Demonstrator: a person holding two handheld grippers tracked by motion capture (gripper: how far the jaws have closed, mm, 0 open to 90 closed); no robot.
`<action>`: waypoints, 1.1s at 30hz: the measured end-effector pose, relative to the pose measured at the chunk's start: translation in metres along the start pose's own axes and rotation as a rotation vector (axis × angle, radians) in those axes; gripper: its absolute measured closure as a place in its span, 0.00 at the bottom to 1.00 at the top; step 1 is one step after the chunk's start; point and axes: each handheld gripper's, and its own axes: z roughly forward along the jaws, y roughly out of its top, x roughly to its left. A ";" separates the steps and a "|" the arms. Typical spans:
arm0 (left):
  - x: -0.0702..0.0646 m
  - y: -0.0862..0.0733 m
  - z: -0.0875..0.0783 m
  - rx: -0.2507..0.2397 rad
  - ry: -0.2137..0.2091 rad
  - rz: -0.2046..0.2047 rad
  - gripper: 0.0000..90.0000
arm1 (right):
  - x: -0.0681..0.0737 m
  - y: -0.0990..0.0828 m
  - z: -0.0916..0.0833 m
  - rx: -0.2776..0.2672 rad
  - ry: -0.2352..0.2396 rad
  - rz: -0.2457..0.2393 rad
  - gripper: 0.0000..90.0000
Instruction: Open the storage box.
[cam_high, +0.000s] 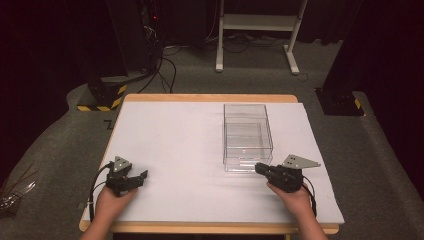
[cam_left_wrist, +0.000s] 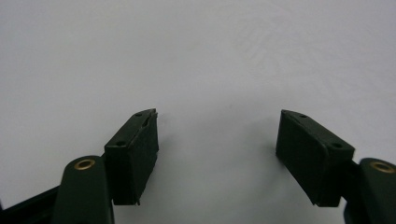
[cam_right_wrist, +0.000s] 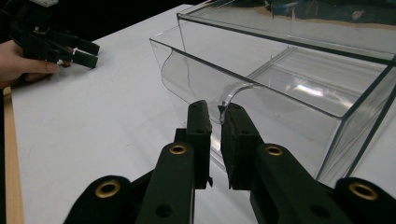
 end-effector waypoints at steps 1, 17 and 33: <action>0.000 0.000 0.000 0.000 0.000 0.000 0.33 | 0.001 -0.001 -0.001 0.000 0.001 -0.002 0.91; 0.000 0.000 0.000 0.002 -0.001 -0.002 0.33 | 0.022 -0.014 -0.020 0.005 0.035 -0.012 0.93; 0.000 0.000 0.000 0.001 -0.001 -0.001 0.33 | 0.038 -0.029 -0.036 0.010 0.051 -0.028 0.93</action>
